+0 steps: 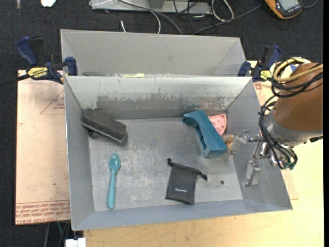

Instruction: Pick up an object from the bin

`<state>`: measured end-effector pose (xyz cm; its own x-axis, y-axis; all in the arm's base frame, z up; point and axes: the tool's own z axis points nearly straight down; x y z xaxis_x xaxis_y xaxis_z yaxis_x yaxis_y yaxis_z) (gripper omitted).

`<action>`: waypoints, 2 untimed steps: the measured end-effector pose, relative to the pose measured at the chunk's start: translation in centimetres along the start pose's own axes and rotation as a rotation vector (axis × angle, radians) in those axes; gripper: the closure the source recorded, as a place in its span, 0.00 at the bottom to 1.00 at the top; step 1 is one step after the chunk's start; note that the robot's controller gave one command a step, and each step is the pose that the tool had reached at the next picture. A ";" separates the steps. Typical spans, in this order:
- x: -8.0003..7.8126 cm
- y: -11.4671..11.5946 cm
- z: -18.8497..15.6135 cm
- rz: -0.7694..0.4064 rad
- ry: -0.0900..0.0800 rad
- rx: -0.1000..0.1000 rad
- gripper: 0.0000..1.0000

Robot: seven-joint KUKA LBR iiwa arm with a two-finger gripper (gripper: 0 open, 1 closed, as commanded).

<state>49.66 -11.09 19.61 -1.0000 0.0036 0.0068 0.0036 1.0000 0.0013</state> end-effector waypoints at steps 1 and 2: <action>-0.2 0.1 -0.4 -0.003 -0.008 0.001 0.00; -1.2 5.8 8.6 -0.008 -0.011 0.000 0.00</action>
Offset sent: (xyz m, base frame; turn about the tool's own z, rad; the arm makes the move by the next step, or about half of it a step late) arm 0.0113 0.0683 -0.1038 -0.0083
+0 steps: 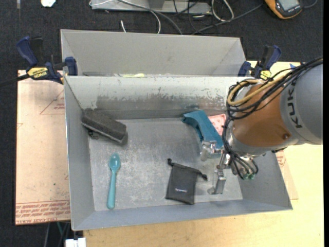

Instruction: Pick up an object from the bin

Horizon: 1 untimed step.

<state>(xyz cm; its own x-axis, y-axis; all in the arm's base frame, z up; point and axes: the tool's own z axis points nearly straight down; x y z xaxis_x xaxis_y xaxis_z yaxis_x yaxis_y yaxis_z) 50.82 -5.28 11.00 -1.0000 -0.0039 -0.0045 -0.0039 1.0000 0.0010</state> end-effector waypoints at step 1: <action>-1.4 3.7 3.1 0.039 -0.009 0.001 0.00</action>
Offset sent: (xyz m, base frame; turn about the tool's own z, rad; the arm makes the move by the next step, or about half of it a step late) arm 0.0383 0.0762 -0.0400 -0.4567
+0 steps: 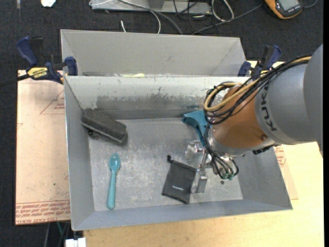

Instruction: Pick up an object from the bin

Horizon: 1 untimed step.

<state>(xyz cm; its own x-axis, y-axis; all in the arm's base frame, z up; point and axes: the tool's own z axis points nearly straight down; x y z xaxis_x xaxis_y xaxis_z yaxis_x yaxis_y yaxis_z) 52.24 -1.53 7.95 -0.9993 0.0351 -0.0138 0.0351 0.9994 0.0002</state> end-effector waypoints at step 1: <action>-2.4 3.9 0.9 -0.495 0.012 -0.004 1.00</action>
Offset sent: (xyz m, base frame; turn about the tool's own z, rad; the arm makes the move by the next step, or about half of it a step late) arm 0.0000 0.0000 0.0000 0.0000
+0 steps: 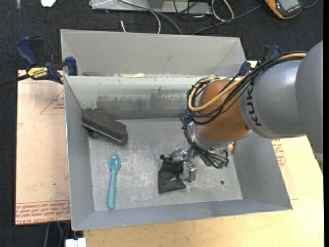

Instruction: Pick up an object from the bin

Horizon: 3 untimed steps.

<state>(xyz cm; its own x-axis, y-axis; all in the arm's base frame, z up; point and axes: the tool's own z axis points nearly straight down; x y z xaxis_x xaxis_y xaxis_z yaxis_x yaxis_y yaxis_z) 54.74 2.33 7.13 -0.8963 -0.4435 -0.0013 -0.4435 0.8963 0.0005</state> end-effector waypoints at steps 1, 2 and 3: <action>0.0 0.0 0.0 -0.001 0.000 0.000 1.00; -0.7 -3.5 -0.1 -0.259 -0.004 -0.004 1.00; 0.2 -2.4 -0.1 -0.632 -0.002 0.005 1.00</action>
Offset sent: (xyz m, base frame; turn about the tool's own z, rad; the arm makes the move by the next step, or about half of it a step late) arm 0.0434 -0.0715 0.0023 -0.5120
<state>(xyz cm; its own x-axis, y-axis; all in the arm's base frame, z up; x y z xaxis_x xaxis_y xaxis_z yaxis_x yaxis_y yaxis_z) 55.63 0.15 7.26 -0.4610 -0.8874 -0.0014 -0.8874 0.4610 -0.0058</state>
